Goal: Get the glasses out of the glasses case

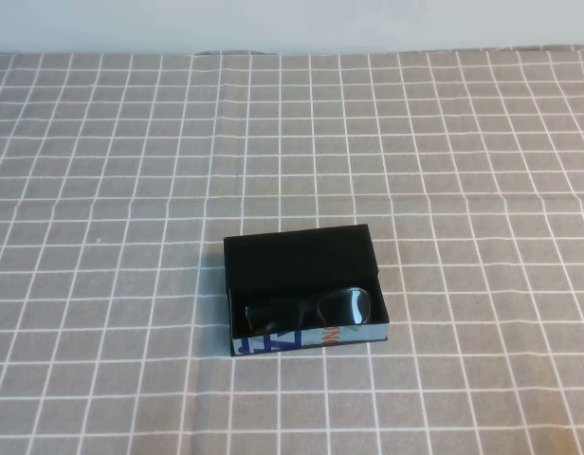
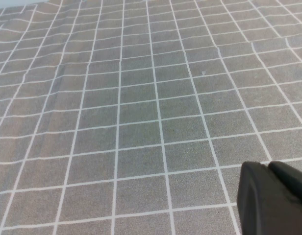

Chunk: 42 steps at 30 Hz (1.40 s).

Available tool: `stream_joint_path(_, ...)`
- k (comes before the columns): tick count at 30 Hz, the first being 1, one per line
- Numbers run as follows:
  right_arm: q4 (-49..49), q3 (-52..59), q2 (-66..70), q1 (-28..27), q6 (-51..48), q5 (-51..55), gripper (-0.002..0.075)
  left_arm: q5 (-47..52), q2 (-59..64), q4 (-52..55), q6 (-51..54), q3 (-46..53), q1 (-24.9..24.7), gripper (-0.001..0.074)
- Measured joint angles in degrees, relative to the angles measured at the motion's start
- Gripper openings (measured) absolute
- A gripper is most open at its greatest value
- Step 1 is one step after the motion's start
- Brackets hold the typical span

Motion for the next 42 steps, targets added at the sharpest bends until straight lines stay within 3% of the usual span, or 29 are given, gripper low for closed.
stream_joint_path(34, 1.77, 0.00, 0.00, 0.00, 0.00, -0.33, -0.0017, 0.00, 0.00, 0.00, 0.00, 0.00, 0.00, -0.0004)
stream_joint_path(38, 8.41, 0.00, 0.00, 0.00, 0.00, -1.10, -0.0017, 0.00, 0.00, 0.00, 0.00, 0.00, 0.00, -0.0004)
stream_joint_path(42, 24.88, 0.00, 0.00, 0.00, 0.00, -6.16, -0.0017, 0.00, 0.00, 0.00, 0.00, 0.00, 0.00, -0.0004)
